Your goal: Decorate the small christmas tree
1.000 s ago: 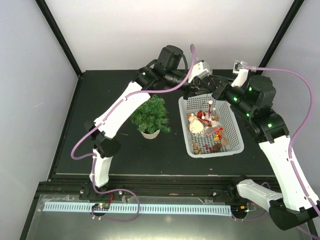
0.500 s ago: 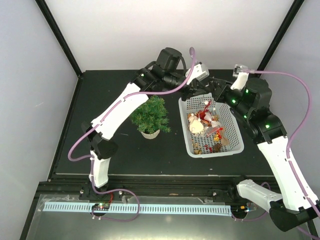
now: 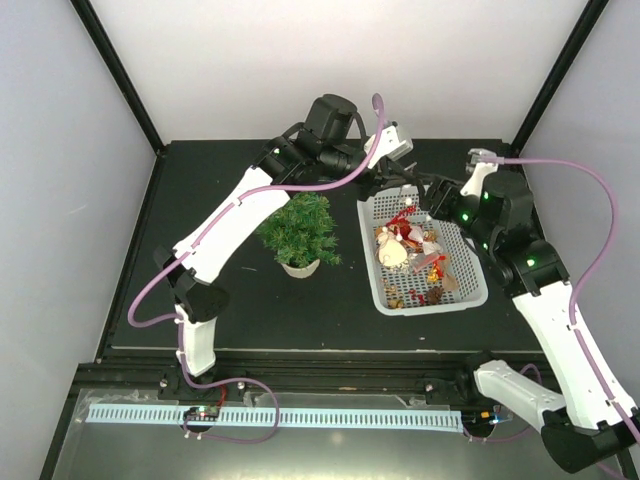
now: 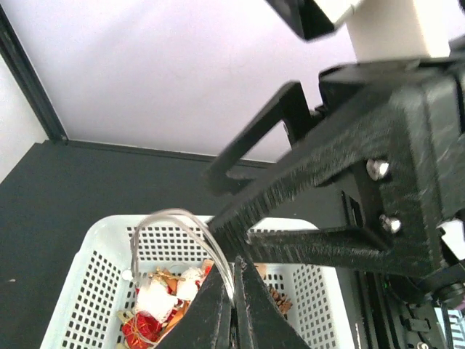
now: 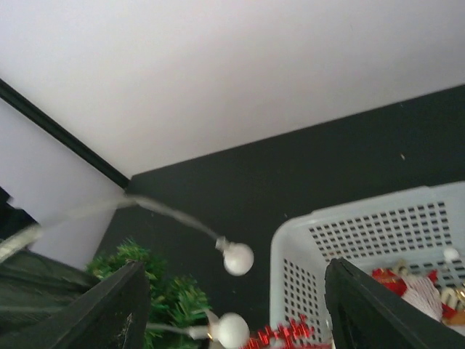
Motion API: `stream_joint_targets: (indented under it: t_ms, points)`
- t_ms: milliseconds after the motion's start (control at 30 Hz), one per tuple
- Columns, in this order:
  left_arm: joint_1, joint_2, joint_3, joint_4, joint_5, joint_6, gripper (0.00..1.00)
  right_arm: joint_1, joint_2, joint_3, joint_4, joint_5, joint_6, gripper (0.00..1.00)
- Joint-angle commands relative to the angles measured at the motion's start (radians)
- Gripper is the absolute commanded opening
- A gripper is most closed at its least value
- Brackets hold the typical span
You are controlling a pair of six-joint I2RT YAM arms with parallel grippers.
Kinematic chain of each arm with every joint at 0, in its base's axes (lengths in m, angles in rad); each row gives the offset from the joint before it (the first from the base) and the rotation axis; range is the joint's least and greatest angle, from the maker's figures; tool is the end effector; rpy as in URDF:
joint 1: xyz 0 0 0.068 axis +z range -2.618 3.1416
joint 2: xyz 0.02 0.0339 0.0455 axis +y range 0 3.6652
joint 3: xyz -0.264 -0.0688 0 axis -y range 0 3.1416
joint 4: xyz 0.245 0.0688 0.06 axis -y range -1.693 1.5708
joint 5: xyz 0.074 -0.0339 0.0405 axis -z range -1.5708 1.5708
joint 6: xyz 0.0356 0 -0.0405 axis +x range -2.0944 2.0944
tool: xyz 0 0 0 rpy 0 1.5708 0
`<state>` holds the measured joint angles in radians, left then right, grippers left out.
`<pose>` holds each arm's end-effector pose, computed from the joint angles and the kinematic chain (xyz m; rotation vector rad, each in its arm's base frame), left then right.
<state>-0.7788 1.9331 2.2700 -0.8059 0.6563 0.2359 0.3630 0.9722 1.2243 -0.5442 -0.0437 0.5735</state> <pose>0.2809 -0.3078 0.4518 1.3620 1.5734 -1.0036 0.1850 0.0719 0.4193 0.1707 1.9125 0.6817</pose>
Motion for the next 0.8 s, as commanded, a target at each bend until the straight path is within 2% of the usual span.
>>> stream_joint_targets:
  t_ms: [0, 267, 400, 633, 767]
  points:
    - [0.006, -0.043, -0.008, 0.009, -0.029, 0.015, 0.02, -0.004, -0.043, -0.064, -0.033, 0.027, -0.015, 0.67]
    - [0.007, -0.044, -0.012, 0.014, -0.054, 0.018, 0.01, -0.003, -0.106, -0.186, 0.003, -0.029, -0.006, 0.67]
    - [0.006, -0.046, -0.013, 0.013, -0.055, 0.016, 0.02, -0.004, -0.135, -0.251, 0.079, -0.087, -0.005, 0.63]
    - [0.007, -0.054, -0.028, 0.01, -0.06, 0.019, 0.02, -0.004, -0.132, -0.318, 0.163, -0.188, -0.007, 0.35]
    - [0.006, -0.054, -0.036, 0.008, -0.057, 0.017, 0.02, -0.004, -0.127, -0.331, 0.214, -0.239, -0.017, 0.26]
